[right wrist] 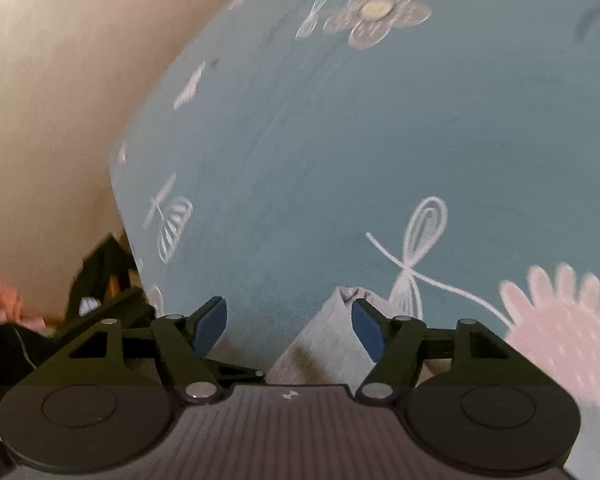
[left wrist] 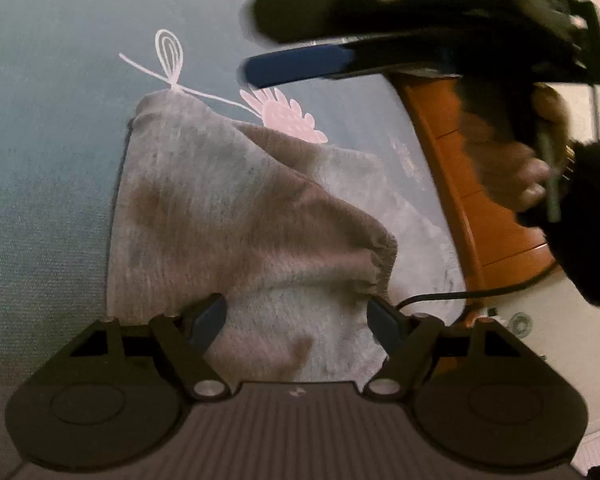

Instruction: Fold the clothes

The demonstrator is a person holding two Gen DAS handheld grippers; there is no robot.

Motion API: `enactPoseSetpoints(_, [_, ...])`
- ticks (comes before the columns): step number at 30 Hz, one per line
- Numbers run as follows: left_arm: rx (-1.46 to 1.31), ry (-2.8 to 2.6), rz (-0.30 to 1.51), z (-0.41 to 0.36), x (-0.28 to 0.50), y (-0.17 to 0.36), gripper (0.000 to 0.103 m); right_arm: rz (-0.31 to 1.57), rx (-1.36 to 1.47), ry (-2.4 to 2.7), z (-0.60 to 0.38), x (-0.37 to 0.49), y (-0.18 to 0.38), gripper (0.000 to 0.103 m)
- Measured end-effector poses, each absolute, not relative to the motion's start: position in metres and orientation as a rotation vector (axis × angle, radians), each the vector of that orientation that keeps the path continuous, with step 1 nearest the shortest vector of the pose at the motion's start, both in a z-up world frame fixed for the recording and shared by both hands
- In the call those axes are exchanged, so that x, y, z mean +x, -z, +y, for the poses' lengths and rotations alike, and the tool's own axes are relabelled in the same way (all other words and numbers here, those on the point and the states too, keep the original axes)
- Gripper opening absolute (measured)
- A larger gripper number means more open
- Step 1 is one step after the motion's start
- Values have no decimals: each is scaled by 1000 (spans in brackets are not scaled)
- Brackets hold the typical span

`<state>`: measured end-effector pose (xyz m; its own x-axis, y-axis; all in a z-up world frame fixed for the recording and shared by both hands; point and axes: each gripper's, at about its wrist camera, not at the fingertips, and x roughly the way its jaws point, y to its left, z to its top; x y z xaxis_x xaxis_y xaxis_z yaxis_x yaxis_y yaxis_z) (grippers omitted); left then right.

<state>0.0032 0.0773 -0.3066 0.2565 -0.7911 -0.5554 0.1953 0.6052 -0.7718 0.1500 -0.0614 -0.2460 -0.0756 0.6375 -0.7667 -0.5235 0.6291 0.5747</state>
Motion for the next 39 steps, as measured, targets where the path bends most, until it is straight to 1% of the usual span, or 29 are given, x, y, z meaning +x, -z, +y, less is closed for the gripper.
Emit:
enactPoseSetpoints(4, [-671, 756, 1094, 79, 1, 311, 77, 1433, 25, -1019, -38, 168, 273, 75])
enactPoseSetpoints(9, [-659, 751, 1080, 75, -1, 310, 77, 1564, -47, -1109, -31, 174, 297, 75])
enactPoseSetpoints(12, [-670, 749, 1088, 75, 2, 313, 77, 1639, -37, -1170, -38, 173, 304, 80])
enactPoseSetpoints(17, [-686, 742, 1109, 78, 3, 313, 77, 1707, 54, -1267, -33, 183, 317, 81])
enactPoseSetpoints(22, [-706, 736, 1123, 78, 5, 314, 77, 1768, 285, -1309, -20, 205, 335, 84])
enactPoseSetpoints(28, [-738, 719, 1157, 80, 11, 316, 78, 1753, 361, -1311, -14, 213, 334, 84])
enactPoseSetpoints(34, [-682, 692, 1179, 72, 14, 309, 78, 1793, 561, -1218, -28, 218, 348, 84])
enactPoseSetpoints(37, [-685, 691, 1176, 67, 11, 311, 78, 1742, 547, -1198, -33, 221, 337, 84])
enactPoseSetpoints(39, [-696, 689, 1173, 68, 9, 314, 78, 1647, 611, -1168, -42, 232, 326, 84])
